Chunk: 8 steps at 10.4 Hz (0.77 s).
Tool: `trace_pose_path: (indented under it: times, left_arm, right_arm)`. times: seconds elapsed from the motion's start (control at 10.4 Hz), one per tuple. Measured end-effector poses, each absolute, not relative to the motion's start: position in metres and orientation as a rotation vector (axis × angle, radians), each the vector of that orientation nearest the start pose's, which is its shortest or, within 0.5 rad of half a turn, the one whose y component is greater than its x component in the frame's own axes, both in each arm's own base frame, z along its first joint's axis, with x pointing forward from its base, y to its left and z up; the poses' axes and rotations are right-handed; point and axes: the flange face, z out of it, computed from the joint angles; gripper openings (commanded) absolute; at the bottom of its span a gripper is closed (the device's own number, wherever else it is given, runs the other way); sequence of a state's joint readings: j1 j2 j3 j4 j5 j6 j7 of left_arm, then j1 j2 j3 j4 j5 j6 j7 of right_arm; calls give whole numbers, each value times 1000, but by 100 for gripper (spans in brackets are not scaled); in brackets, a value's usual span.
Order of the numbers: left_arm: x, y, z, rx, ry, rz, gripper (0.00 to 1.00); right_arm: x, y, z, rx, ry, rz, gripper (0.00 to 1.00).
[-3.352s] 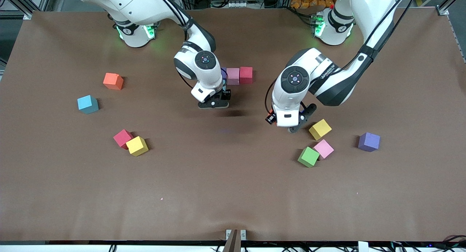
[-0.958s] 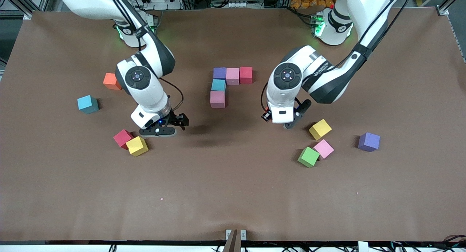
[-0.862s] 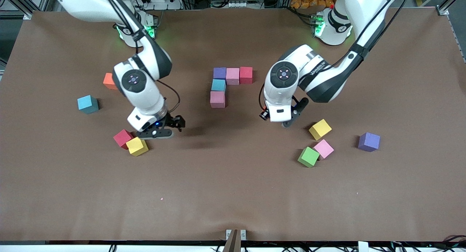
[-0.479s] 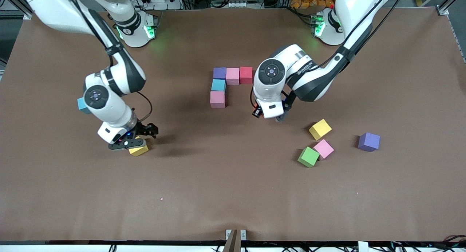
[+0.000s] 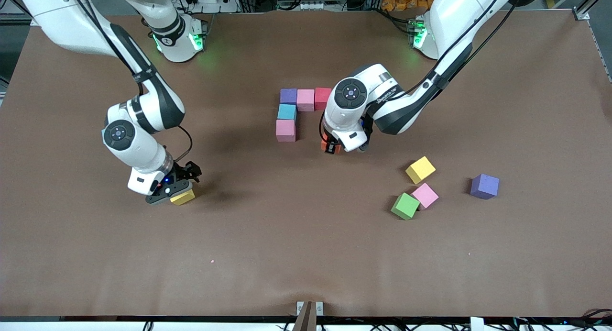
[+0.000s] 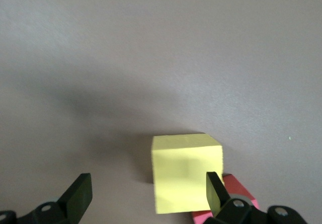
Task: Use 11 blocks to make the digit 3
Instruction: 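Grasp the yellow cube with the right gripper while the left gripper carries orange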
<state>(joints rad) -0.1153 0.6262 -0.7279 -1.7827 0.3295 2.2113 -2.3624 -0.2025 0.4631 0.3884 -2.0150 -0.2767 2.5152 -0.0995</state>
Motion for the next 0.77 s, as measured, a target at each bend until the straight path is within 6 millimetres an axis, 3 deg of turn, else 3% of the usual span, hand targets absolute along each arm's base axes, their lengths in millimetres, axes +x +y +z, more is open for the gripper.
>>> trace_pose_path:
  times: [0.19, 0.38, 0.57, 0.77]
  left_arm:
    - [455, -463, 263, -2219, -2148, 236, 3]
    - [439, -479, 254, -2117, -2265, 259, 3]
    - [419, -489, 237, -2134, -2311, 208, 3]
    - [415, -487, 222, -2143, -2321, 223, 2]
  right_arm:
    - [607, 95, 234, -3041, -728, -155, 100]
    - [610, 97, 230, -3036, -745, -170, 100]
    - [613, 95, 228, -3036, -749, -180, 100]
    - [615, 85, 222, -3040, -744, -189, 100]
